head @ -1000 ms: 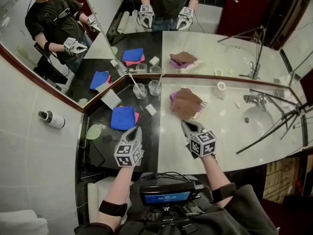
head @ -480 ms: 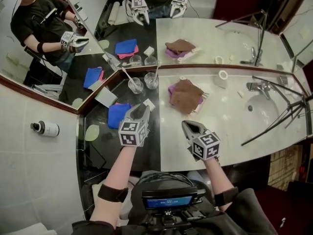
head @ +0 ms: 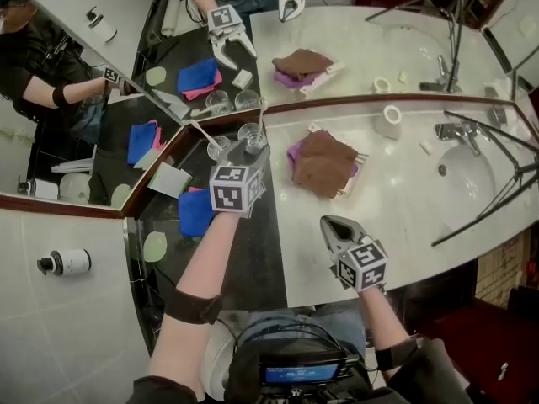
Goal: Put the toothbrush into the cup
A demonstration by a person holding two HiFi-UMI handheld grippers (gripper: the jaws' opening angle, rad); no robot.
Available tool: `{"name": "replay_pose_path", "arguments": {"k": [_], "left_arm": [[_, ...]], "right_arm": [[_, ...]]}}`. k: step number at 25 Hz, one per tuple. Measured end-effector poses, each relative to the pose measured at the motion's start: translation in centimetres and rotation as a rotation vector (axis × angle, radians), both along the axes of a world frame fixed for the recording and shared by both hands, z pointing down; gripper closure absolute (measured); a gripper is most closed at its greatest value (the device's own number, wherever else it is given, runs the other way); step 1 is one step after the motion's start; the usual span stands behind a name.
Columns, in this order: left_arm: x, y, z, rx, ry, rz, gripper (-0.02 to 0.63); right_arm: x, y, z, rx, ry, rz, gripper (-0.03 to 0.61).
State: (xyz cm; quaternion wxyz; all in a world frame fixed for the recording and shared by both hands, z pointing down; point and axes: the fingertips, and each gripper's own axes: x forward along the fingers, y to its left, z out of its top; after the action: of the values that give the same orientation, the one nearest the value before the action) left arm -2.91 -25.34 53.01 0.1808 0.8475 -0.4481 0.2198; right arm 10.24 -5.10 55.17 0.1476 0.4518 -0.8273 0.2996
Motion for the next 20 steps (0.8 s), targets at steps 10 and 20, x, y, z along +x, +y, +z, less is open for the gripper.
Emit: {"name": "replay_pose_path", "arguments": {"k": [10,20], "left_arm": [[0.8,-6.0,4.1,-0.013,-0.081,0.026,0.382],[2.2,-8.4,5.5,-0.020,-0.110,0.056,0.382]], "right_arm": [[-0.6,2.2,4.6,-0.079,-0.023,0.030,0.561],[0.1,2.2,5.6,-0.095,-0.035,0.071,0.561]]}}
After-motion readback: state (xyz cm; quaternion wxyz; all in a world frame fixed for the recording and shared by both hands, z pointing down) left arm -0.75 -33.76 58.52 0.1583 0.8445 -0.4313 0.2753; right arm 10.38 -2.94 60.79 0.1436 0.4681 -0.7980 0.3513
